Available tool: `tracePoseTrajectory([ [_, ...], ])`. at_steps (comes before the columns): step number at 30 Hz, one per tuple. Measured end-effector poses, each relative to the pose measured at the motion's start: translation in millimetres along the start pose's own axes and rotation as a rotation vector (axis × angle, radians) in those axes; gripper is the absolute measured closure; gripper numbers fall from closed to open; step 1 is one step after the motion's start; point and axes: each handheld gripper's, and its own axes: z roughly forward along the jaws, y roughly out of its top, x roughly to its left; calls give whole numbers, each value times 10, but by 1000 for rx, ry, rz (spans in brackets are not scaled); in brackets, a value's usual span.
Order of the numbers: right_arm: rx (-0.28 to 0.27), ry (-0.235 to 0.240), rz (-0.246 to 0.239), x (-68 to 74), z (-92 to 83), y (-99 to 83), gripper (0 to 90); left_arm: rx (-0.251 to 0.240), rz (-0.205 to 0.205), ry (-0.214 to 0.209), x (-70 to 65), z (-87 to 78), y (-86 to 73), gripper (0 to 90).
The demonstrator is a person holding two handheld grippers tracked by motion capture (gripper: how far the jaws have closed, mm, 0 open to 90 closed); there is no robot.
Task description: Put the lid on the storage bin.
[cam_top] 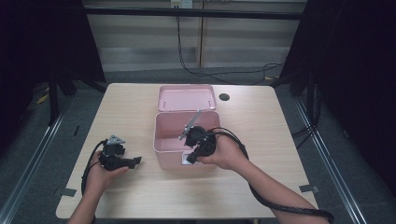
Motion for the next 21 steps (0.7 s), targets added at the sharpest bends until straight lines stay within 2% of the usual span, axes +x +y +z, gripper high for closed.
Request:
tracePoseTrajectory([
  [2, -2, 0, 4, 2, -1, -4, 900, 18, 1, -2, 21, -18, 61, 191],
  [3, -2, -1, 2, 2, -1, -4, 900, 27, -12, 4, 29, -31, 103, 192],
  [7, -8, 10, 5, -9, -1, -7, 900, 53, -82, -16, 77, -115, 321, 207],
  [11, -11, 6, -4, -1, 1, -15, 900, 75, -120, -34, 92, -159, 531, 229],
  [16, -9, 5, -9, -2, 0, -15, 900, 111, -123, -37, 91, -173, 791, 244],
  [21, -15, 10, -17, -9, 2, -19, 900, 130, -145, -56, 93, -177, 1004, 251],
])
